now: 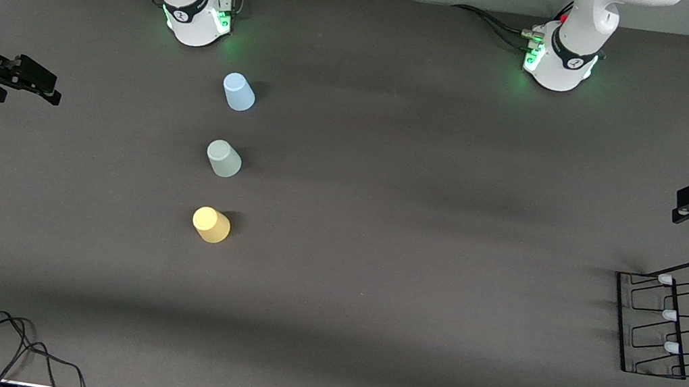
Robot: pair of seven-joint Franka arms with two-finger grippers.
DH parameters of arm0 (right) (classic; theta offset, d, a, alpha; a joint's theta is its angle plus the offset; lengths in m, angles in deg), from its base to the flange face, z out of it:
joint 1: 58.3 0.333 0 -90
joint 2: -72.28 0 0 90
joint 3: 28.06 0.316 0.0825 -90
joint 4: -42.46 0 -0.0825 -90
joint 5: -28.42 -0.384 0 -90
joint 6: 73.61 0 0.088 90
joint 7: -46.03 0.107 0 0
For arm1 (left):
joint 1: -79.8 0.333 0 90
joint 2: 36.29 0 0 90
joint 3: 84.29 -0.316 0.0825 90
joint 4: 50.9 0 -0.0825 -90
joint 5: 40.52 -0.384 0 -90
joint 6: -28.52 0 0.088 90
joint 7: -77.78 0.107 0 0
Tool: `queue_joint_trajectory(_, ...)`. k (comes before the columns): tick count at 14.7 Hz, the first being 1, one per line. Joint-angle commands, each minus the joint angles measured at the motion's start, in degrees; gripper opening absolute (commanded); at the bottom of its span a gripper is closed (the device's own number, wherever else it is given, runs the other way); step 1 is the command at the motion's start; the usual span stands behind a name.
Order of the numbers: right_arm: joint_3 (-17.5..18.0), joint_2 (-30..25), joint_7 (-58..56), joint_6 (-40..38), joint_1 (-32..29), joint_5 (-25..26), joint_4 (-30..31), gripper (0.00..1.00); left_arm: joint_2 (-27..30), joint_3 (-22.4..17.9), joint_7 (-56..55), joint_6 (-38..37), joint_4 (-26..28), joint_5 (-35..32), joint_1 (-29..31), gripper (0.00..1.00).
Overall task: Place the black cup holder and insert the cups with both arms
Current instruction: 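Reach the left gripper down to the wooden handle of the black holder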
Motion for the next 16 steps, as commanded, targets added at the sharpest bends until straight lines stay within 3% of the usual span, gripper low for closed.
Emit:
queue_joint_trajectory(1, 0.6, -0.4, 0.9, 0.5, -0.4, 1.1, 0.3, 1.00, -3.1, 0.0, 0.1, 2.1, -0.3, -0.6, 2.4, 1.00)
queue_joint_trajectory(9, 0.6, -0.3, 0.9, 0.6, -0.4, 1.1, 0.3, 1.00, -16.8, 0.0, 7.5, 17.1, 0.0, -1.0, 10.6, 1.00)
queue_joint_trajectory(14, 0.6, -0.3, 1.0, 0.6, -0.4, 1.1, 0.3, 1.00, -21.2, 0.0, 12.0, 21.7, 0.1, -1.0, 13.5, 0.99)
queue_joint_trajectory(16, 0.6, -0.3, 1.0, 0.6, -0.4, 1.1, 0.3, 1.00, -23.6, 0.0, 13.5, 24.8, 0.2, -1.0, 14.8, 0.95)
